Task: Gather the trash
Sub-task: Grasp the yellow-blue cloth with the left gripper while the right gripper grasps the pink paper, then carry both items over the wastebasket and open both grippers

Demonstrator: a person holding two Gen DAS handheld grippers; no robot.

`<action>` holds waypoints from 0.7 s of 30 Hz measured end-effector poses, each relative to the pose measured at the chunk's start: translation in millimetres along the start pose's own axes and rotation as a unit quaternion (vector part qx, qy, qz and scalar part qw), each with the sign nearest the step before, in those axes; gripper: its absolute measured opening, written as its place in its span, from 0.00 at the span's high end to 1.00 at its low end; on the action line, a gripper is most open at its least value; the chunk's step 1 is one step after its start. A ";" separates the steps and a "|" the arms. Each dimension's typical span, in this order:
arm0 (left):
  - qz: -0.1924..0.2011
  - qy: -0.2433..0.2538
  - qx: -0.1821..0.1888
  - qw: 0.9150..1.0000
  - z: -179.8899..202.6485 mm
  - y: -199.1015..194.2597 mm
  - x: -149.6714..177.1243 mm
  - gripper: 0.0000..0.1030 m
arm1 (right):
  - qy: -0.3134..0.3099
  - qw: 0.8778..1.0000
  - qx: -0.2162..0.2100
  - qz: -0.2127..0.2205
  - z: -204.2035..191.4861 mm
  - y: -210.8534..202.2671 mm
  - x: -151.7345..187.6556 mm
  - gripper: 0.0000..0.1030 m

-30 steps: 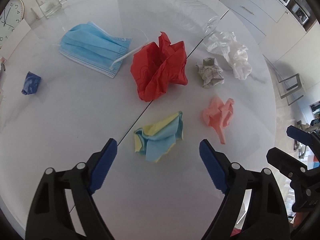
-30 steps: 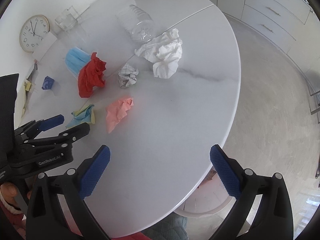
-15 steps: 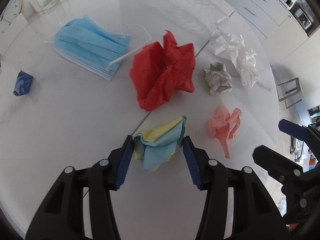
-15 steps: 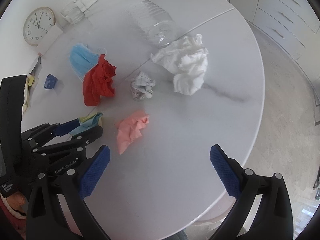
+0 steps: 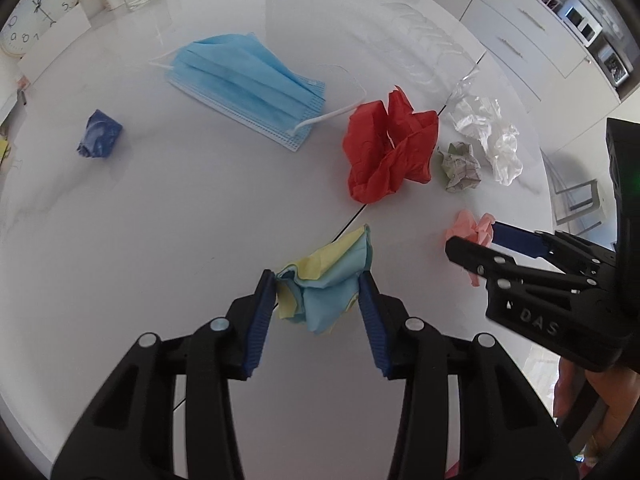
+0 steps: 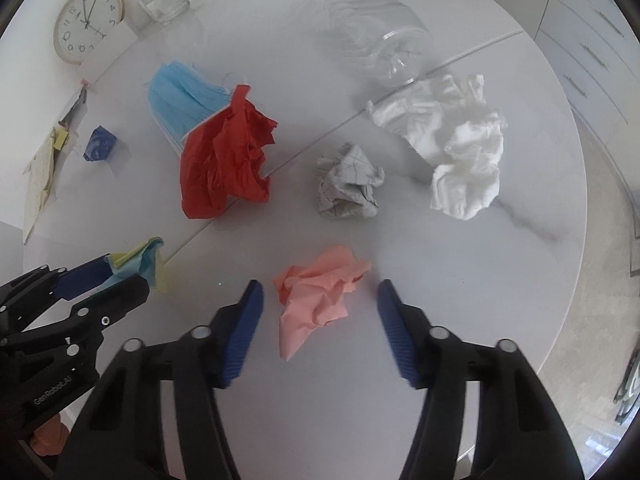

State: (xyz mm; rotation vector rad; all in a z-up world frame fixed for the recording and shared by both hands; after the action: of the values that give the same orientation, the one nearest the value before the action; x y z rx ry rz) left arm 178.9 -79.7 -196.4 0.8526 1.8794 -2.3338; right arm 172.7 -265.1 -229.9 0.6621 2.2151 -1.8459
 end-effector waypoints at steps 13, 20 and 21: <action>0.022 0.018 0.008 1.000 16.1 -20.9 7.7 0.59 | -0.016 0.999 -0.017 0.028 -8.3 -35.0 6.5 0.66; 0.044 0.046 0.022 0.998 33.5 -47.1 21.3 0.59 | -0.005 0.999 -0.007 0.052 1.2 -75.6 31.6 0.66; 0.047 0.053 0.025 0.997 38.1 -51.6 24.5 0.59 | 0.000 0.998 -0.005 0.057 2.9 -82.2 37.8 0.66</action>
State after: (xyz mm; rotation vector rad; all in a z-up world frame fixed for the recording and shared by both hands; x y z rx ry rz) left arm 125.0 -92.8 -155.9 1.0654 1.7832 -2.3315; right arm 102.2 -270.1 -173.3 0.7707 2.1375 -1.7785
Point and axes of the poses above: each gripper's, at about its wrist camera, not at the fingertips, and y roughly the way its jaws point, z to its right, x to its underside, the point moved 1 cm from there along y, roughly the way its jaws point, and after that the axes turned 10 degrees about z, right-handed, at the moved point
